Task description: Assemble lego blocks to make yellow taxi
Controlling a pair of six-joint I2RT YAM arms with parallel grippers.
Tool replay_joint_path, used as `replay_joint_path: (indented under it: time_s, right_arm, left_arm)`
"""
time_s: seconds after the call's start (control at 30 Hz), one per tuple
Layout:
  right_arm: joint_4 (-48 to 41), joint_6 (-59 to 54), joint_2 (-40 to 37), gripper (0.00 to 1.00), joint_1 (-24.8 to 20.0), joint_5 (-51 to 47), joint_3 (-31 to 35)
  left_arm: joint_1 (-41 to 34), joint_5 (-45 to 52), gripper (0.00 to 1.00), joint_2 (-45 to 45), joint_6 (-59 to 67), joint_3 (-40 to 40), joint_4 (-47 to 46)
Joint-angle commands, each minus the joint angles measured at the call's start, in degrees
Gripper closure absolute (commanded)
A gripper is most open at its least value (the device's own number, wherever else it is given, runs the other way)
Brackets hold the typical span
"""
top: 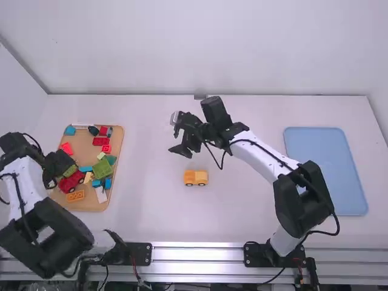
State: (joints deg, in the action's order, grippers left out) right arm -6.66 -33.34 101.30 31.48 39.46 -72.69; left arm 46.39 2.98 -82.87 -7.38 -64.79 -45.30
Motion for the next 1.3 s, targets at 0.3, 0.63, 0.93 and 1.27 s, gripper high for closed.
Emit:
replay_joint_path:
  time_s: [0.3, 0.63, 0.93, 1.27]
  right_arm:
    - [0.22, 0.17, -1.11, 0.01, -0.96, -0.52, -1.92]
    - [0.22, 0.2, -1.11, 0.01, -1.18, -0.52, -1.92]
    - [0.46, 0.57, -1.11, 0.02, -1.18, -0.55, -1.92]
    - [0.79, 0.57, -1.11, 0.01, -1.18, -0.57, -1.92]
  left_arm:
    - [-3.58, 1.95, 0.18, -20.06, 5.66, -11.47, -7.69]
    - [-5.88, -2.89, 0.27, -20.41, 9.99, -6.23, -3.67]
    - [-6.05, -0.92, 0.52, -20.41, 21.0, -2.34, -1.51]
    - [-6.75, 1.29, 0.51, -20.41, 28.3, 1.29, 2.78]
